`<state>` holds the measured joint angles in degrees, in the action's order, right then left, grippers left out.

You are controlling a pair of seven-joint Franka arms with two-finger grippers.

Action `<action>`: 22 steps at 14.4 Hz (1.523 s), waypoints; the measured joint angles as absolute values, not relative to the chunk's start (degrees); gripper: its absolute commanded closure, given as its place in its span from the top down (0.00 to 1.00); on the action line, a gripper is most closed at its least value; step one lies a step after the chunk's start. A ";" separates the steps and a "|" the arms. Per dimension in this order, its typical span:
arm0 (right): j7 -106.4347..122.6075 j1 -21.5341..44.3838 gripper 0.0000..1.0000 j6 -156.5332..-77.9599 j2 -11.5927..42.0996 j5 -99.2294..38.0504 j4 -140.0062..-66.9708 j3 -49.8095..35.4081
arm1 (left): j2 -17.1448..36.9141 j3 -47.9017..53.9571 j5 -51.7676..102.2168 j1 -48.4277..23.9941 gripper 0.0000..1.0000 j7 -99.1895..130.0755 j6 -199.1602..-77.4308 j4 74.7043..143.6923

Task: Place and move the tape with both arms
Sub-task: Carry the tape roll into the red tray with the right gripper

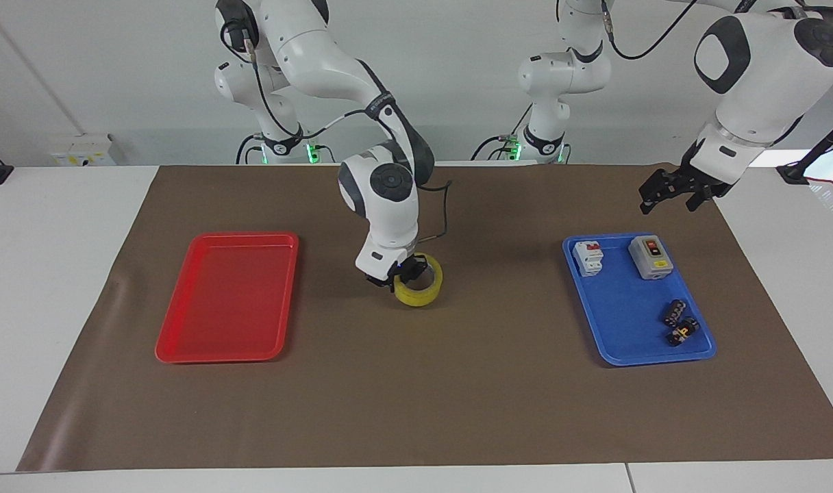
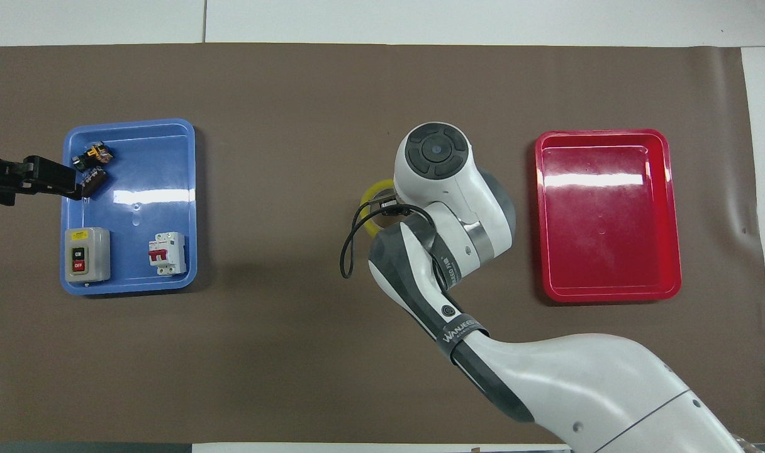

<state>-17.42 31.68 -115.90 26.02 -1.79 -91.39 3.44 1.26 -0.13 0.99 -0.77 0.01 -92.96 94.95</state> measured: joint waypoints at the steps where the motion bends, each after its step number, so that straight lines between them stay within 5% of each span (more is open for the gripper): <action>1: -16.11 30.10 0.00 -113.55 25.02 -1.70 -90.43 3.52 | 1.26 -0.13 0.99 -0.77 1.00 0.01 -92.96 94.95; 10: 17.20 7.71 0.00 -107.57 16.45 0.03 -97.31 3.91 | 1.26 -0.13 1.01 -0.77 1.00 0.01 -92.96 94.95; 15: 27.29 2.19 0.00 -122.81 14.57 0.19 -109.57 3.93 | 1.26 -0.13 1.01 -0.77 1.00 0.01 -92.96 94.95; 22: 33.02 -1.01 0.00 -133.17 11.48 0.25 -120.38 3.91 | 1.26 -0.13 1.02 -0.77 1.00 0.01 -92.96 94.95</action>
